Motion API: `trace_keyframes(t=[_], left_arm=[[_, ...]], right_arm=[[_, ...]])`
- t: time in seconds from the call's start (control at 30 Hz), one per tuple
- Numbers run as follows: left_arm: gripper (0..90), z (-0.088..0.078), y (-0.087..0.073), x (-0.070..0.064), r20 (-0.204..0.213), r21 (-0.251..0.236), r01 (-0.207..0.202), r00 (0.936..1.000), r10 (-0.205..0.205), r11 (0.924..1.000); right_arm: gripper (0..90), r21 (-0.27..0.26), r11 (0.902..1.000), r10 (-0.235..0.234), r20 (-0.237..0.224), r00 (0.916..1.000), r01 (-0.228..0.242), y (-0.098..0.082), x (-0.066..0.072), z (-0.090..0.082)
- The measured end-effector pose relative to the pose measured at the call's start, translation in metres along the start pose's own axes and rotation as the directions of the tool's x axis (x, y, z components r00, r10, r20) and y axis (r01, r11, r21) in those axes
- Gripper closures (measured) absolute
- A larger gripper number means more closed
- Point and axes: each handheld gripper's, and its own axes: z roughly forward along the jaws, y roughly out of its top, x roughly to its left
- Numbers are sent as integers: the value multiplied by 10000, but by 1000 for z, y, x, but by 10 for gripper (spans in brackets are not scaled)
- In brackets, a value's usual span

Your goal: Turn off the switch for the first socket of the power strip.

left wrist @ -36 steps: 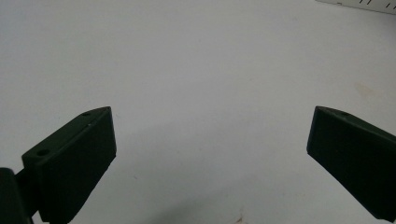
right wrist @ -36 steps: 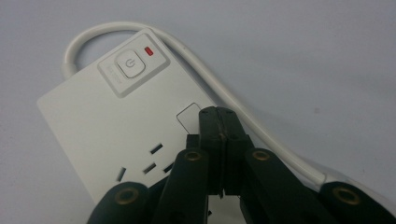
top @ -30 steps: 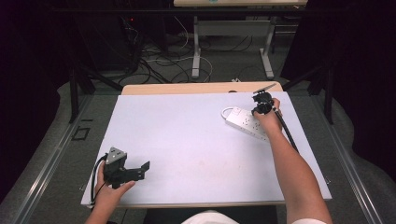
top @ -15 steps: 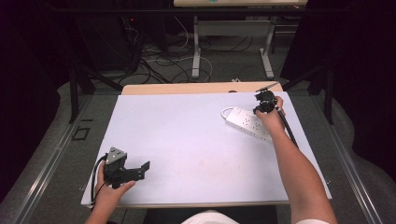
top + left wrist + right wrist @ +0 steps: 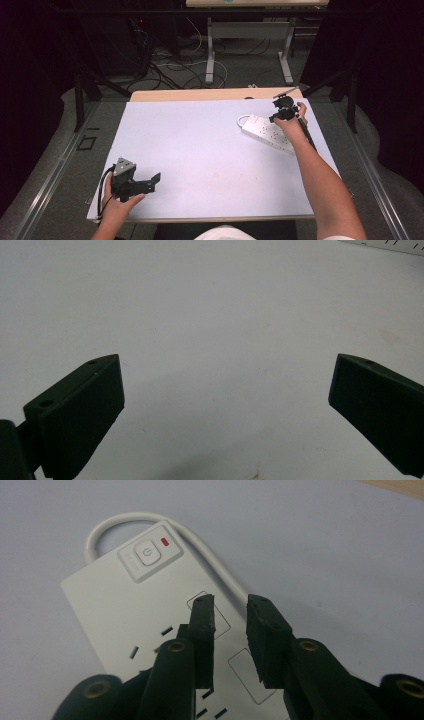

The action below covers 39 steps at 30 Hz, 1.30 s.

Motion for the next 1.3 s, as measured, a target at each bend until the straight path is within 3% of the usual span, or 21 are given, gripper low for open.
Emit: trace_keyframes(t=[0.4, 0.57, 0.8, 0.97, 1.3], left_arm=[[11, 1, 0, 0, -42, -90, 9, 10000, -9, 10000], [11, 1, 0, -1, -46, -75, 1, 10000, -1, 10000], [11, 1, 0, -1, -34, -46, -6, 10000, 6, 10000], [10, 1, 0, -1, -41, -44, -5, 10000, 5, 10000], [11, 0, 0, -1, -42, -56, -3, 10000, 2, 10000]], right_arm=[[648, -61, 9992, -400, -387, 9984, 398, 0, 5, -4], [628, -134, 9995, -305, -479, 9984, 299, 0, 8, -7], [567, -200, 9968, -784, -533, 9955, 774, -1, 9, -12], [531, -443, 9960, -800, -716, 9942, 770, -2, 13, -17], [480, -428, 9949, -951, -817, 9921, 918, -4, 23, -30]])
